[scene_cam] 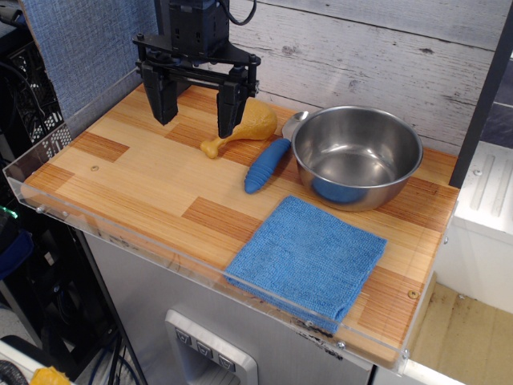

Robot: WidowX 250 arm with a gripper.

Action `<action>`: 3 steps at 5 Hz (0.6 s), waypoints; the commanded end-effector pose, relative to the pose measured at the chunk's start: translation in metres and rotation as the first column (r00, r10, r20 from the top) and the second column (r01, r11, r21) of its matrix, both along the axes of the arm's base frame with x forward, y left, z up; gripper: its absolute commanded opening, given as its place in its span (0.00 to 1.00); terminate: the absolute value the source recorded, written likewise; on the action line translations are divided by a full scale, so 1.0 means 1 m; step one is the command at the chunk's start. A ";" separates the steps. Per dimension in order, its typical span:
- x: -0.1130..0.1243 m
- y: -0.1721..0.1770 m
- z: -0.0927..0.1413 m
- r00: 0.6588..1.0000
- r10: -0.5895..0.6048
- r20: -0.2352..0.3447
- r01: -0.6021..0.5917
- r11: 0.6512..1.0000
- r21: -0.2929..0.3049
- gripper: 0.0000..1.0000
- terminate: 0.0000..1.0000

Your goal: Put the napkin on on the bottom left hand corner.

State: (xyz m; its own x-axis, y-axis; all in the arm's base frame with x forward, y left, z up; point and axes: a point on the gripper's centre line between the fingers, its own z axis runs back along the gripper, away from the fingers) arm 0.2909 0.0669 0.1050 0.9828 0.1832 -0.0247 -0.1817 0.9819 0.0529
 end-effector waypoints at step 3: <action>-0.011 -0.039 -0.025 0.999 -0.043 -0.030 0.045 0.998 0.043 1.00 0.00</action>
State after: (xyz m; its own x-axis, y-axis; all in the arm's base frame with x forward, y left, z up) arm 0.2762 0.0258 0.0702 0.9862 0.1439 -0.0812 -0.1355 0.9856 0.1016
